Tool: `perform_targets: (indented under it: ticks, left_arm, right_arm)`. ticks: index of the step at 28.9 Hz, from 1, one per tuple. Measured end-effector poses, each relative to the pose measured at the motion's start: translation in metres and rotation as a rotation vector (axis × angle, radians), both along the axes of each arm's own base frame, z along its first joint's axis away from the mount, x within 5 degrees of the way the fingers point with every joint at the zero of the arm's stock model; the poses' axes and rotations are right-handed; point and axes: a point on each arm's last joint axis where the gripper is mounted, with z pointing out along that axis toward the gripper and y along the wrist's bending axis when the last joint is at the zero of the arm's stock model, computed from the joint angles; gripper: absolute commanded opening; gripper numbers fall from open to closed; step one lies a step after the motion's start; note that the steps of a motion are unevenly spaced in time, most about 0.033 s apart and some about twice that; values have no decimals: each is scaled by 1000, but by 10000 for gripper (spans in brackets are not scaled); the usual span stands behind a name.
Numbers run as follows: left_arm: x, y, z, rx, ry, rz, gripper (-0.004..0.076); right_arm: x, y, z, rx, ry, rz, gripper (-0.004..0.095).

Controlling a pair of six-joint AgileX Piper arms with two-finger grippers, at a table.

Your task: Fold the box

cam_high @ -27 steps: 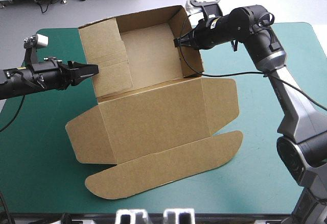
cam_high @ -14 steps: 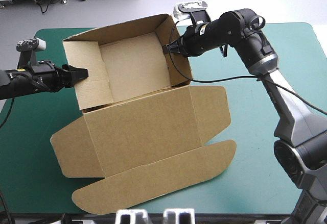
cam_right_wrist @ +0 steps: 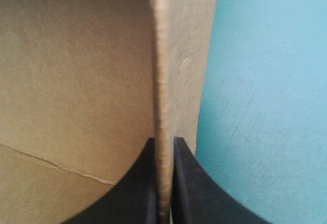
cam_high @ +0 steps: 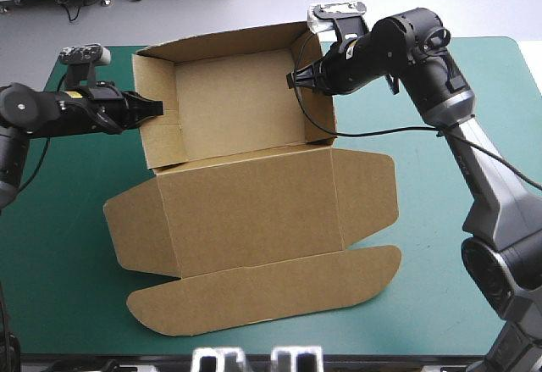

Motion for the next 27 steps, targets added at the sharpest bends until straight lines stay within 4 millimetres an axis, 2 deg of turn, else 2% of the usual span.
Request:
perform_targets:
  ticks: [3,6,8,16,22,27]
  left_arm:
    - [12,-14,-4,50,34,-6,-10]
    - [26,-30,-13,129,103,-41,-10]
    - [39,-41,-24,176,176,-55,-10]
    - [83,-63,-82,303,422,-63,-10]
    - [93,-87,-118,471,480,-73,-10]
    - [100,-95,-126,505,485,-66,-10]
  right_arm:
    - [2,-1,-9,-19,28,-23,-5]
    - [7,-3,-36,-69,111,-51,-5]
    - [9,-2,-62,-106,193,-66,-5]
    - [26,3,-116,-153,345,-95,-5]
    - [51,-4,-158,-95,488,-132,-5]
    - [58,-6,-167,-67,513,-137,-5]
